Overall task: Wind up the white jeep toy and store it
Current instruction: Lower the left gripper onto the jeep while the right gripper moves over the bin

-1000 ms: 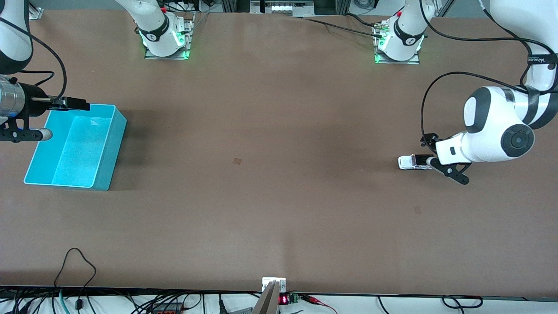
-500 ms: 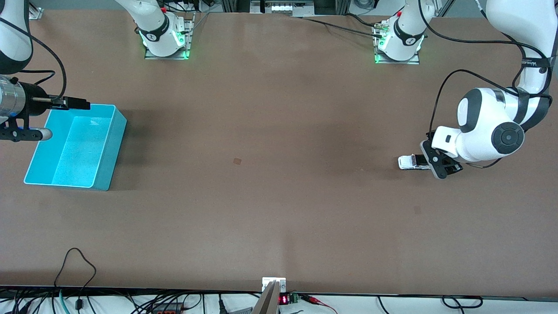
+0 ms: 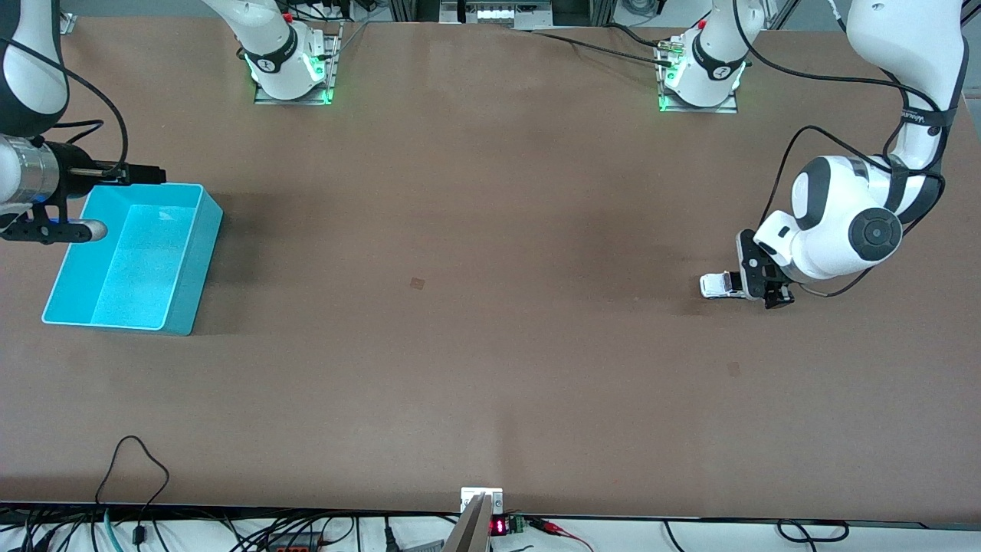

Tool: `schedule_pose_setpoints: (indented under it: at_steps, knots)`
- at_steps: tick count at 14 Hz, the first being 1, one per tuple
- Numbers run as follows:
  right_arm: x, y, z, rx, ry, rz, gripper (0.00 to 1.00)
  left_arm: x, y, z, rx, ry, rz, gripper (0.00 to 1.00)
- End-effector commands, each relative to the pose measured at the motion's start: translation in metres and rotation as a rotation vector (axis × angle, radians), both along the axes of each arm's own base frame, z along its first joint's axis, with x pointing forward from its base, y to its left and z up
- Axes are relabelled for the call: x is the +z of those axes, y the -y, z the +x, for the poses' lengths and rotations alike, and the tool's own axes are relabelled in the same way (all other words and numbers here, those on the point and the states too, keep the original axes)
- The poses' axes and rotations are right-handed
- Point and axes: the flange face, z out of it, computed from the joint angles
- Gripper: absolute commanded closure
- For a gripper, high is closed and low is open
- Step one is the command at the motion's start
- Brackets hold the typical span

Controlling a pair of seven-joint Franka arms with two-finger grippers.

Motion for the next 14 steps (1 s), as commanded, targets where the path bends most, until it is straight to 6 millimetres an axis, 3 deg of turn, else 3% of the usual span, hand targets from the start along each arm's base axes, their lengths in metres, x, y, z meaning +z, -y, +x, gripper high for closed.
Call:
schedule_pose_setpoints:
  at_steps: [1,4,6,11,14]
  knots:
    - [0.002,0.0,-0.029,0.036,0.032,-0.009,0.0,-0.005,-0.001,-0.005,-0.075,0.049,-0.013,0.0]
    - [-0.004,0.002,-0.042,0.139,0.096,0.023,0.0,-0.007,-0.001,-0.002,-0.112,0.076,-0.016,0.0]
    - [-0.011,0.015,-0.056,0.168,0.135,0.043,0.0,-0.016,-0.001,-0.006,-0.122,0.08,-0.018,0.0]
    - [-0.031,0.009,-0.102,0.203,0.212,0.05,0.0,-0.032,-0.001,-0.016,-0.11,0.047,-0.021,0.0]
    - [-0.031,0.009,-0.1,0.299,0.263,0.075,0.0,-0.032,-0.002,-0.015,-0.11,0.054,-0.02,0.0]
